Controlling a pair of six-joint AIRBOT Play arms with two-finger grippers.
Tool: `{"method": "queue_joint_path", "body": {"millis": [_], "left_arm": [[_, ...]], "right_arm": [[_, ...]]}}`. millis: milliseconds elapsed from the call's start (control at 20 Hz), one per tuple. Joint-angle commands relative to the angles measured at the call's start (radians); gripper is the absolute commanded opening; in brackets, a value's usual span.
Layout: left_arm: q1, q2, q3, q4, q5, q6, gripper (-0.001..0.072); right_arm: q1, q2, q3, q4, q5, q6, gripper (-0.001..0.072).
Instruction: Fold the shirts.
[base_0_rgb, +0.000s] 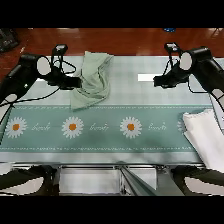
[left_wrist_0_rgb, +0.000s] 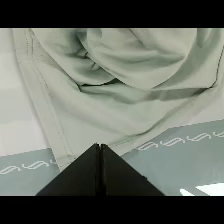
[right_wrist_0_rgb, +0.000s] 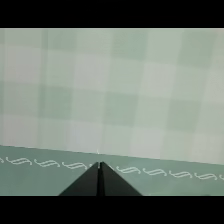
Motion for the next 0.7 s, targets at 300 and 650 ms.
{"method": "queue_joint_path", "body": {"millis": [300,650], "left_arm": [[0.000,-0.001,0.000,0.000,0.000,0.000,0.0033],[0.000,-0.001,0.000,0.000,0.008,0.000,0.0033]], "right_arm": [[0.001,-0.001,0.001,0.000,0.000,0.000,0.0024],[0.001,-0.001,0.000,-0.002,-0.011,-0.001,0.0024]]}}
